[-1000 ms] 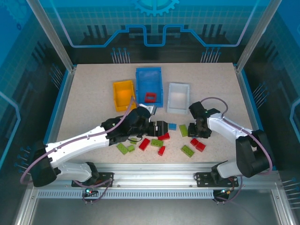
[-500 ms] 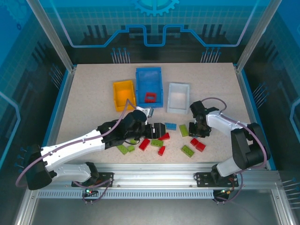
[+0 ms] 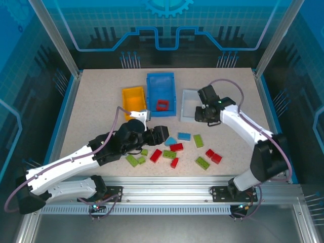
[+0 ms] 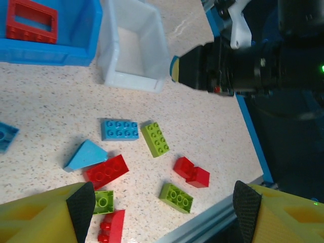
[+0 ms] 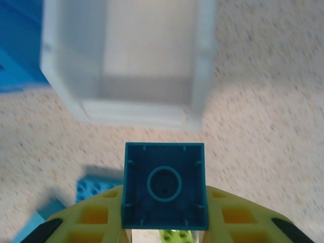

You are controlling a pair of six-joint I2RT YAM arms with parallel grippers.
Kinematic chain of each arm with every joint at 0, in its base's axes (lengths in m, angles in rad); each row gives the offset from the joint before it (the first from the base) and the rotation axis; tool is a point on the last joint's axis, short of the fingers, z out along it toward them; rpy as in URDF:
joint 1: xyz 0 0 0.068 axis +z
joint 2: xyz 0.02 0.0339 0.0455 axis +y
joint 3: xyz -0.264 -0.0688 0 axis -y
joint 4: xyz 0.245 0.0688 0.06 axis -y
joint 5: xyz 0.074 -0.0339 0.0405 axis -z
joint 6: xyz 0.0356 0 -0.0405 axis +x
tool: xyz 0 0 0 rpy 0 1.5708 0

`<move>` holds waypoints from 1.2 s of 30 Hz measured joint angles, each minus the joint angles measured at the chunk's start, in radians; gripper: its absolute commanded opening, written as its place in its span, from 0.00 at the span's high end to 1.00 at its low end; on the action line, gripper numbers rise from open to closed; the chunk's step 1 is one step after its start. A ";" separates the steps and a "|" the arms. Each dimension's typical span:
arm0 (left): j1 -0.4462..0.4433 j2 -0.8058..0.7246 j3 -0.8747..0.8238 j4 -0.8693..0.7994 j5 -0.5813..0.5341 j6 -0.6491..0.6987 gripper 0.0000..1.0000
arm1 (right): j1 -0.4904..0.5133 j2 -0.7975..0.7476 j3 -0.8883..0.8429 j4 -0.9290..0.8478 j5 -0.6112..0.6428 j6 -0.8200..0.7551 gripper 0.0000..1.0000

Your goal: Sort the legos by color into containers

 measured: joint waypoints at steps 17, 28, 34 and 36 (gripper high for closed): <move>0.000 0.080 0.001 -0.190 -0.049 -0.022 0.28 | 0.008 0.350 0.295 -0.069 0.023 0.042 0.47; 0.006 0.099 -0.077 -0.405 -0.107 -0.181 0.29 | 0.197 -0.077 0.132 0.023 0.092 0.010 0.45; 0.096 0.142 -0.147 -0.376 -0.059 -0.121 0.29 | 0.404 -0.311 -0.180 0.180 0.041 0.010 0.43; 0.137 0.183 -0.147 -0.338 -0.025 -0.069 0.29 | 0.456 -0.334 -0.274 0.214 0.021 0.029 0.41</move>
